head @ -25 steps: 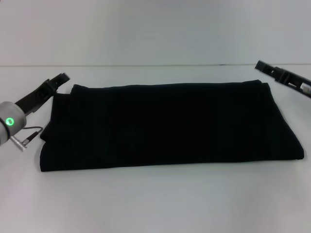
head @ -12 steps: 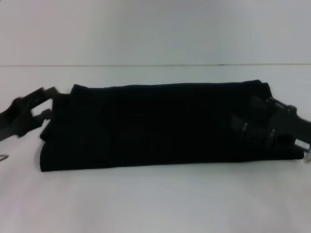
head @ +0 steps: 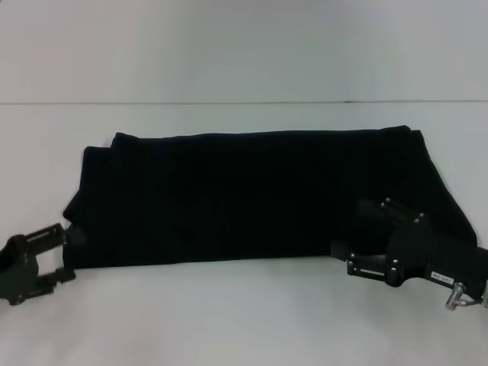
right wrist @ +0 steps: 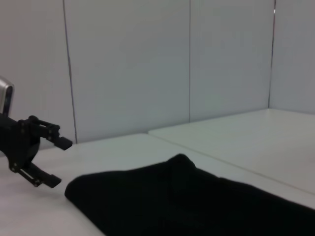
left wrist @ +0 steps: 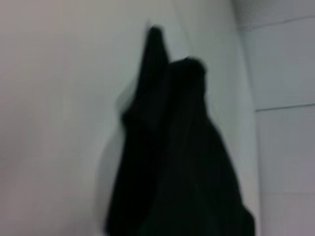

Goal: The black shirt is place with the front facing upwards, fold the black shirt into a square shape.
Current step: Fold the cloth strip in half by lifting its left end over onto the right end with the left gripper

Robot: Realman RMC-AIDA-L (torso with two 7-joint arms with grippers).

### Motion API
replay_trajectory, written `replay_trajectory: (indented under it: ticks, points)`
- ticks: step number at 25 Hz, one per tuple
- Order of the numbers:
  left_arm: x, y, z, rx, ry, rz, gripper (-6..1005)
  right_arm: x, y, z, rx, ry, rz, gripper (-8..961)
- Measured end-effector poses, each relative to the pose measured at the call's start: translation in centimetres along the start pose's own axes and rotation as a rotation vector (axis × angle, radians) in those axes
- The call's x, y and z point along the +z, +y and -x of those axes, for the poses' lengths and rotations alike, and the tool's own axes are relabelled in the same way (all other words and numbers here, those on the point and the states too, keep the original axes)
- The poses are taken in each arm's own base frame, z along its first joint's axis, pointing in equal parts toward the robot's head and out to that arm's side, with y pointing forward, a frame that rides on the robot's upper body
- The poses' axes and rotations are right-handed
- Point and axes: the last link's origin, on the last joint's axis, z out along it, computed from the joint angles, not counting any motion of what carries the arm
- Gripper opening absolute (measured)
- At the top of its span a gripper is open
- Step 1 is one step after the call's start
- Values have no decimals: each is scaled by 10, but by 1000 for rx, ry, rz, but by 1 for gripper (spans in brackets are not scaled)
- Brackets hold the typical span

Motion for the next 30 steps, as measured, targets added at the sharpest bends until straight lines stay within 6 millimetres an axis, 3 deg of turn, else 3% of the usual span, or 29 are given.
replay_trajectory:
  ticks: [19, 30]
  points:
    - [13, -6, -10, -19, 38, -78, 863, 3, 1, -6, 21, 19, -22, 947]
    - [43, 10, -21, 20, 39, -82, 862, 5, 2, -4, 24, 10, -14, 947]
